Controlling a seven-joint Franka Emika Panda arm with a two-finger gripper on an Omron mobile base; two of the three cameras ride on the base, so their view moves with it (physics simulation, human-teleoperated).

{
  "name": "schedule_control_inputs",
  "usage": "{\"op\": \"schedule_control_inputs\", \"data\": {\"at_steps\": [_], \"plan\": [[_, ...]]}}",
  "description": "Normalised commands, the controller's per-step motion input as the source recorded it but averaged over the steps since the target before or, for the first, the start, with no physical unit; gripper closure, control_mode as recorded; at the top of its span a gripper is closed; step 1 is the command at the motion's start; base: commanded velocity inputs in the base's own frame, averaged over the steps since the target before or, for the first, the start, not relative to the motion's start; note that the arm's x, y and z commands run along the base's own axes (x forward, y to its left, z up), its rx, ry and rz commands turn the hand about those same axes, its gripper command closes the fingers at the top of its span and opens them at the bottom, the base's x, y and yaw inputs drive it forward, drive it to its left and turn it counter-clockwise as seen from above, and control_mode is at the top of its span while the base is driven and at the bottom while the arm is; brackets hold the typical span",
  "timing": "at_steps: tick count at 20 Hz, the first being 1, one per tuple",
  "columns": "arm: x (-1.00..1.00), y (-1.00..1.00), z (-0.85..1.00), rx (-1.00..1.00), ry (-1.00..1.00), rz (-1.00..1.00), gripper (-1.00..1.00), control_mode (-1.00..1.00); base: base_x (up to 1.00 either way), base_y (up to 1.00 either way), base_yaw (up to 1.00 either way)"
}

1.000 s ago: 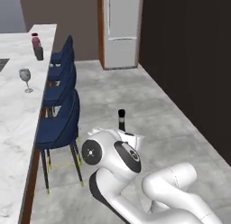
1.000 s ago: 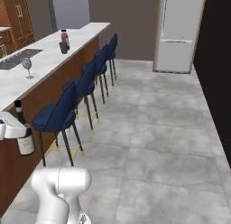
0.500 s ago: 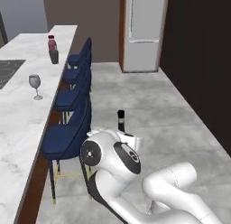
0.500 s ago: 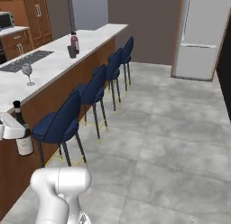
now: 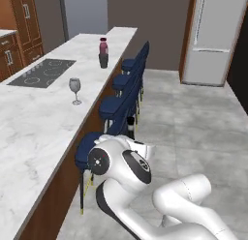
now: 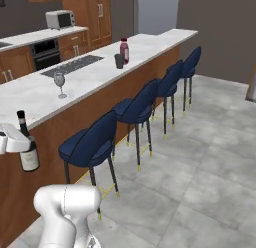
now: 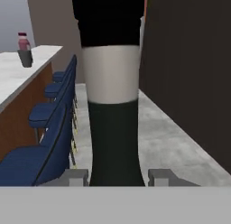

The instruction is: There is a wine glass and glass cup on the dining counter. Place the wine bottle next to the wine glass and the juice bottle next to the glass cup.

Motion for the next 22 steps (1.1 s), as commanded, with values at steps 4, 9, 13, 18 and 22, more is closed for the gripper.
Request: {"op": "schedule_control_inputs", "data": {"at_steps": [4, 9, 13, 18, 22], "plan": [[0.0, 0.0, 0.0, 0.0, 0.0, 0.0, 1.0, 1.0, 0.62, 0.0, 0.27], [0.0, 0.0, 0.0, 0.0, 0.0, 0.0, 1.0, 1.0, 0.53, 0.02, 0.0], [0.0, 0.0, 0.0, 0.0, 0.0, 0.0, 1.0, 1.0, 0.25, 0.24, -0.13], [0.0, 0.0, 0.0, 0.0, 0.0, 0.0, 1.0, 1.0, 0.03, 0.41, -0.17], [0.0, 0.0, 0.0, 0.0, 0.0, 0.0, 1.0, 1.0, 0.15, 0.44, -0.04]]}}
